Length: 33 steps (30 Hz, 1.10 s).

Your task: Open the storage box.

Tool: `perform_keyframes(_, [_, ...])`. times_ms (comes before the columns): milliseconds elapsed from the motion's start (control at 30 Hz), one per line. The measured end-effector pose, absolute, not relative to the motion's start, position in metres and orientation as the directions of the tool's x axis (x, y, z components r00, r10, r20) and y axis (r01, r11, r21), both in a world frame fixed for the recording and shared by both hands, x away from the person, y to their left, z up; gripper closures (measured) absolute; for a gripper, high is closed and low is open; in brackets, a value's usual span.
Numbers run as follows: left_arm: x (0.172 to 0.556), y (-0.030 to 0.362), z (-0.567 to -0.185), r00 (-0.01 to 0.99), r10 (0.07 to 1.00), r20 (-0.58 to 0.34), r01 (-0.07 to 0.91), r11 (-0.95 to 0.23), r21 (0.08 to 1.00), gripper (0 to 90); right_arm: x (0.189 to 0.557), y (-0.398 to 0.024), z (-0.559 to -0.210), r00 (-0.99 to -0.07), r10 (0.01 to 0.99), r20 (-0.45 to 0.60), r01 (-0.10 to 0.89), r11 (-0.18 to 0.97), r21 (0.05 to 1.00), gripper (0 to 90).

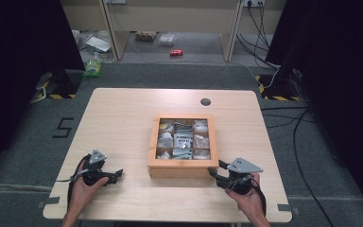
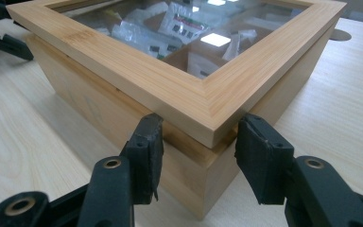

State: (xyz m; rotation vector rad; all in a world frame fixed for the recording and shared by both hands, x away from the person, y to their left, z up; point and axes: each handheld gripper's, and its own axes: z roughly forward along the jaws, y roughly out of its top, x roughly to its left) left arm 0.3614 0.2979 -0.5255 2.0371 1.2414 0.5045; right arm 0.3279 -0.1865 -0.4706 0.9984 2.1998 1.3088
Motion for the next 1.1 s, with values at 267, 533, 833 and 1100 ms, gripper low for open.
perform_keyframes(267, [0.361, 0.298, -0.525, 0.468, 0.884, -0.025, 0.616, -0.306, 0.726, 0.0, 0.335, -0.184, -0.464, -0.666, 0.746, 0.031, 0.362, 0.286, 0.887, 54.4])
perform_keyframes(533, [0.361, 0.298, -0.526, 0.467, 0.884, -0.025, 0.616, -0.305, 0.726, 0.0, 0.351, -0.180, -0.450, -0.656, 0.753, 0.052, 0.346, 0.239, 0.907, 56.9])
perform_keyframes(833, [0.361, 0.298, -0.525, 0.468, 0.884, -0.025, 0.616, -0.306, 0.726, 0.0, 0.369, -0.181, -0.442, -0.646, 0.759, 0.080, 0.346, 0.198, 0.917, 57.8])
perform_keyframes(1100, [0.361, 0.298, -0.526, 0.467, 0.884, -0.025, 0.616, -0.305, 0.726, 0.0, 0.376, -0.180, -0.438, -0.646, 0.758, 0.092, 0.343, 0.181, 0.922, 57.9])
